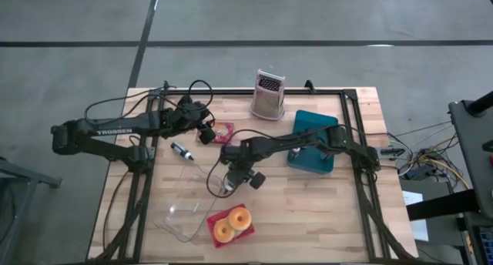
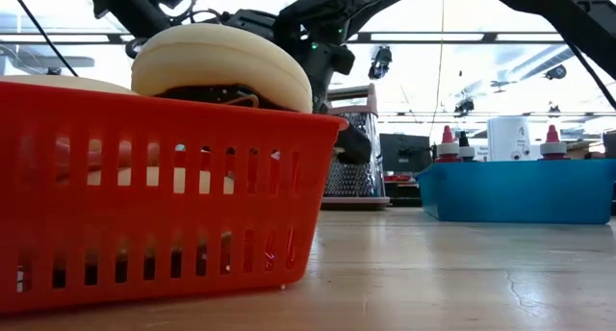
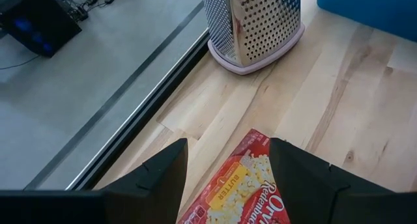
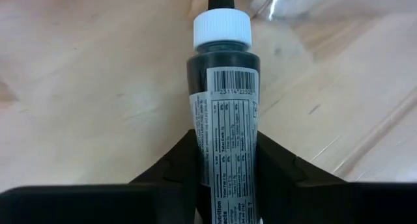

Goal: Pick & Place Food Item
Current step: Put the right black food coloring bottle into the blue bin

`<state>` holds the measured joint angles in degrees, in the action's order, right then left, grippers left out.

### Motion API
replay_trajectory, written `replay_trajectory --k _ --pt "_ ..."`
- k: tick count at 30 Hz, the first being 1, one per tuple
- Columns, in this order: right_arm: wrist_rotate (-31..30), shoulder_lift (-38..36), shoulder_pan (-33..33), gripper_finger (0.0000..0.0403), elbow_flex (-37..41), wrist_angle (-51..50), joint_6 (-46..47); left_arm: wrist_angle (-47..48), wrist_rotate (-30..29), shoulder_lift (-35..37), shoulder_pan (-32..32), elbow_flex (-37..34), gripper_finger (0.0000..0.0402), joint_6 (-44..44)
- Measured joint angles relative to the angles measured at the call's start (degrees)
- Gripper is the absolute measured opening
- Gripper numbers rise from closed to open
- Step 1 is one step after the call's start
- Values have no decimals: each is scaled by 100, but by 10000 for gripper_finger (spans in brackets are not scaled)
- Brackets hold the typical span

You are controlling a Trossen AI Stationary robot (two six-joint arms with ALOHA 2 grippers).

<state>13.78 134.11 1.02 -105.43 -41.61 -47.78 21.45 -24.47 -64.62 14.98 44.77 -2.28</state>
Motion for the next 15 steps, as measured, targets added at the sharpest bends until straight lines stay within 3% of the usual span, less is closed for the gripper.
replay_trajectory --k 15 --pt "-57 -346 -242 95 349 -513 1487 11 0 0 0 -2 218 -2"
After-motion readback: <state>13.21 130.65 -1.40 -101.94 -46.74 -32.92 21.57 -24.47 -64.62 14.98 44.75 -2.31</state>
